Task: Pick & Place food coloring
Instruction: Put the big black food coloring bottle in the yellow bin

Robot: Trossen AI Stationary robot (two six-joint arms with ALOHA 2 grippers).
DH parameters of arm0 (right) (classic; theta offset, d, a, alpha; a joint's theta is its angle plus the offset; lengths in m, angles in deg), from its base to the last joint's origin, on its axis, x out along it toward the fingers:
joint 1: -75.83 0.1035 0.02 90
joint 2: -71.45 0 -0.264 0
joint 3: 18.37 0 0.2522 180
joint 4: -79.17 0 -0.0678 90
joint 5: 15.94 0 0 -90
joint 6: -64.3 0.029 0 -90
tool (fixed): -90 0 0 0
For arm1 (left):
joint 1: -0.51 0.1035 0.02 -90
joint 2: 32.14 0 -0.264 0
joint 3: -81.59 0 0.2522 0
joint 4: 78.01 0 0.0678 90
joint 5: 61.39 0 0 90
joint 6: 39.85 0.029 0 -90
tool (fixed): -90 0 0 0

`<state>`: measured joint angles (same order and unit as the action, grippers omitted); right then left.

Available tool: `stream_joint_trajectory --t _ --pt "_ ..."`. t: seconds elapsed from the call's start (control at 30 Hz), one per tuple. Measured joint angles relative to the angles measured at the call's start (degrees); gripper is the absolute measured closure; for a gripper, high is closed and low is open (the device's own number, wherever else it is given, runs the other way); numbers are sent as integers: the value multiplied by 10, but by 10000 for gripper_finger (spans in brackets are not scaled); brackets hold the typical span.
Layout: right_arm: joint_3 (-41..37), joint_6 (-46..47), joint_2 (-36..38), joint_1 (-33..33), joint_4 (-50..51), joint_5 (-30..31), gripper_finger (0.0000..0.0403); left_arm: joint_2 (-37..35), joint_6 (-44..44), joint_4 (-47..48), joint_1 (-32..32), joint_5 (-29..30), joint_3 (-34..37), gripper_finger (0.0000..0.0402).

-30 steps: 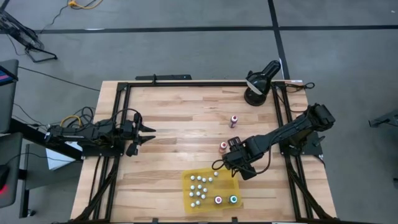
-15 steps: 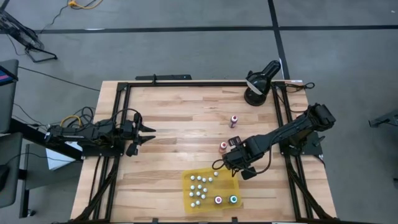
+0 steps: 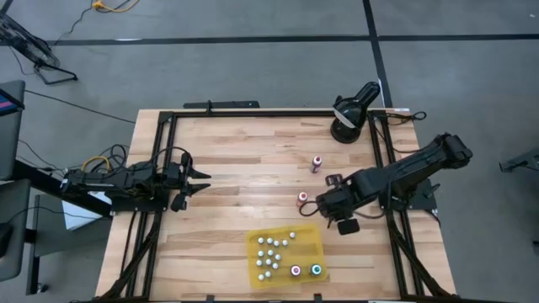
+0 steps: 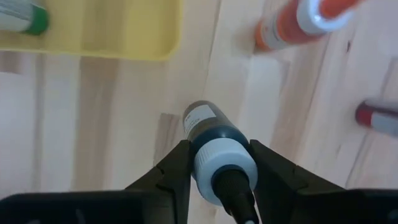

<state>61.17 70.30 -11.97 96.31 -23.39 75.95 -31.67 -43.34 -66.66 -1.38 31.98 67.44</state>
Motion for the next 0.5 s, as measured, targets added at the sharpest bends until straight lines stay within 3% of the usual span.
stream_joint_trajectory --t 0.23,0.5 --pt "0 71 65 0 33 -31 284 0 0 0 0 0 0 281" --pt "0 86 91 0 61 -31 284 0 0 0 0 0 0 281"
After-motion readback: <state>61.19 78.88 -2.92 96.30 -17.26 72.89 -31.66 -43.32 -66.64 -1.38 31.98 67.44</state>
